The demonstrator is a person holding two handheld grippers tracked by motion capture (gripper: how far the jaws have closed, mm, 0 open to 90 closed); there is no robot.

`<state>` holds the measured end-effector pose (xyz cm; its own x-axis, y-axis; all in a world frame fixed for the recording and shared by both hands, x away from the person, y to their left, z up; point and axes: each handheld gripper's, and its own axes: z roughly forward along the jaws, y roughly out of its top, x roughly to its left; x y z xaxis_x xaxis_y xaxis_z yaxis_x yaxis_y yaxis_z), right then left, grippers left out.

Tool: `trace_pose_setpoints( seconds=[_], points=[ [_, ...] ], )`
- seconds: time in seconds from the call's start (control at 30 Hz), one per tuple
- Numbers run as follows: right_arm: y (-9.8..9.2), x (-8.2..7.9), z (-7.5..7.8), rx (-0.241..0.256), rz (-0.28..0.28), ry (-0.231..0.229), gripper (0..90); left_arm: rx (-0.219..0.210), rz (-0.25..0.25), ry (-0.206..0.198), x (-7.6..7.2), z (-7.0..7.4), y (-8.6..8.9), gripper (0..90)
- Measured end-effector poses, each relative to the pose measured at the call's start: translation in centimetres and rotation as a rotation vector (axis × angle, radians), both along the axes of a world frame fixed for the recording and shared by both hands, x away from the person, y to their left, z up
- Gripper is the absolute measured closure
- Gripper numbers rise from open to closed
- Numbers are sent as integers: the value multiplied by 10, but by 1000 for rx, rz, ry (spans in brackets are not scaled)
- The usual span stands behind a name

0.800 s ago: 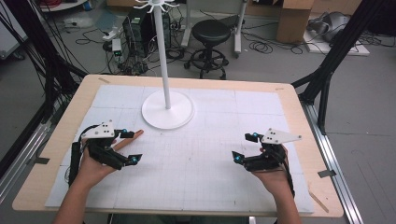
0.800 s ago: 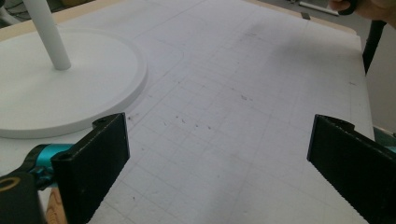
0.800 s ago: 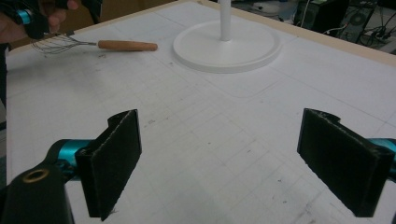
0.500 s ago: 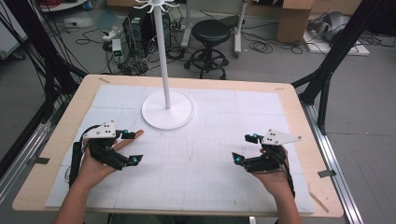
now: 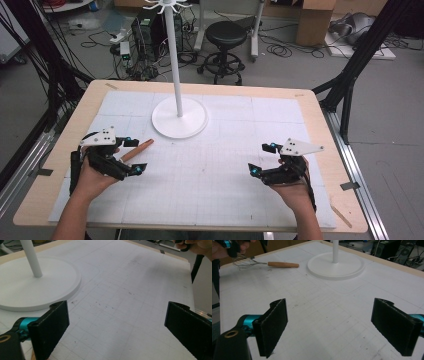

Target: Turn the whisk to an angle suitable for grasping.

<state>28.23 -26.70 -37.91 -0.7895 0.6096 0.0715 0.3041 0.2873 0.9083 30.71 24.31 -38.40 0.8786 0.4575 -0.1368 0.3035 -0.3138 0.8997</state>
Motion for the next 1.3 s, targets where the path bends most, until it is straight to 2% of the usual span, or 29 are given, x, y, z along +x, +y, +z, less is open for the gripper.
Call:
trace_pose_setpoints(
  seconds=[0.1,0.47,0.63,0.87,1.0,1.1,1.2,1.3],
  points=[
    [-2,0,0,4,0,0,125,-4,7,6,1,0,0,63],
    [-3,2,-2,3,-1,6,125,24,21,24,7,3,1,63],
    [-1,2,-3,-4,0,13,126,60,46,44,12,3,3,63],
    [1,3,-3,-12,7,15,126,132,76,69,25,12,4,63],
    [-1,4,-3,-9,1,7,126,190,96,91,34,16,3,64],
    [-2,4,-4,-7,0,10,126,222,106,113,41,13,4,64],
    [-1,4,-5,-11,3,17,126,290,137,141,46,6,4,64],
    [-1,5,-5,-10,4,16,126,330,158,161,49,2,5,82]
  ],
)
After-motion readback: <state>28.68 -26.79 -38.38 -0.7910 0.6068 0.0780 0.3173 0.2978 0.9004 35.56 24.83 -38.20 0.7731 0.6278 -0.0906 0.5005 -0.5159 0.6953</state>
